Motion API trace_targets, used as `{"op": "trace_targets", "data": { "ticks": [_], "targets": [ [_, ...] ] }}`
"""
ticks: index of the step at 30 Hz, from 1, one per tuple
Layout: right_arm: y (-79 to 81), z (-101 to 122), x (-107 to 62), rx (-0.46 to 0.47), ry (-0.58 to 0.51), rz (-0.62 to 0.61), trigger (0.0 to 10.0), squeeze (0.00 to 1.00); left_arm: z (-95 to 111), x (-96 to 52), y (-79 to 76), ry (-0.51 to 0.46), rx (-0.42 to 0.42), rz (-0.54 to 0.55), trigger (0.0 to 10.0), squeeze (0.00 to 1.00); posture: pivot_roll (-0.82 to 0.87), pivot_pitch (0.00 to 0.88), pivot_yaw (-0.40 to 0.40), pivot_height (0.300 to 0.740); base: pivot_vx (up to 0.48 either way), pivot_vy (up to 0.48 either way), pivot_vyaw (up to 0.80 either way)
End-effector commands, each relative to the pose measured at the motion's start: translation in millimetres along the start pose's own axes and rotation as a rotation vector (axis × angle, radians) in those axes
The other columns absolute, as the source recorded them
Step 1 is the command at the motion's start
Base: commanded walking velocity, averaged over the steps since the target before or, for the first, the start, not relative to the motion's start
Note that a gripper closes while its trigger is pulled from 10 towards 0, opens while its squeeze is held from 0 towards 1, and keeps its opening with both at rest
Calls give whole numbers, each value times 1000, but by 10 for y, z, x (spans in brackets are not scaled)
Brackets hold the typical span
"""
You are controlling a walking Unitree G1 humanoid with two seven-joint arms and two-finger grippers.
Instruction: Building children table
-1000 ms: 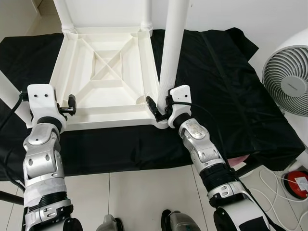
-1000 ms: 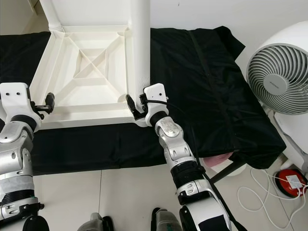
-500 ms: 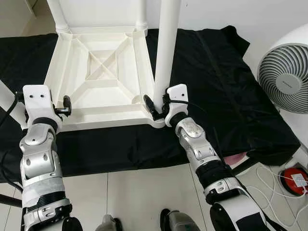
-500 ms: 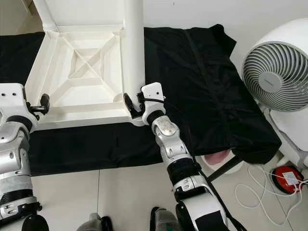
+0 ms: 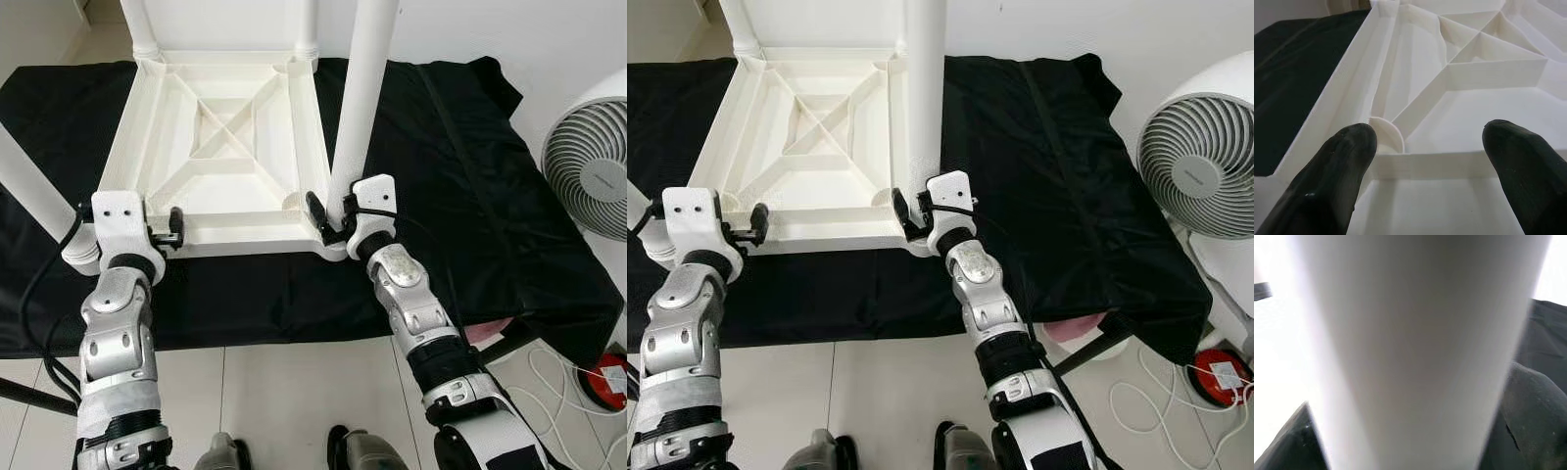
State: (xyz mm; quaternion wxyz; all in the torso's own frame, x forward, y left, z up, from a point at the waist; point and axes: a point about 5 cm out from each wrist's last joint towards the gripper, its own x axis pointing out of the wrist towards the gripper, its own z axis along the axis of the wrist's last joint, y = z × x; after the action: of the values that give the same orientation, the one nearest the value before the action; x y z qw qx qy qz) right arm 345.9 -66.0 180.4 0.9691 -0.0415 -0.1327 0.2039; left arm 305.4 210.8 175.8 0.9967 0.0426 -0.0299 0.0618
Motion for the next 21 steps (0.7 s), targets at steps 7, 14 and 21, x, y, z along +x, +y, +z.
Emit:
{"op": "trace_targets", "data": {
  "ticks": [7,14,21],
  "targets": [
    [231,29,-17,16,-13,43,10000,0,-104,-116,-322,12,45,-254,10000,0,-53,132,16,740,0,0,0],
    [204,48,-14,28,-7,-15,10000,0,-111,-145,-435,4,64,-317,10000,0,-54,141,13,740,0,0,0],
    [182,35,-27,42,9,-61,10000,0,-68,-119,-452,-13,50,-305,10000,0,-53,143,9,740,0,0,0]
  ]
}}
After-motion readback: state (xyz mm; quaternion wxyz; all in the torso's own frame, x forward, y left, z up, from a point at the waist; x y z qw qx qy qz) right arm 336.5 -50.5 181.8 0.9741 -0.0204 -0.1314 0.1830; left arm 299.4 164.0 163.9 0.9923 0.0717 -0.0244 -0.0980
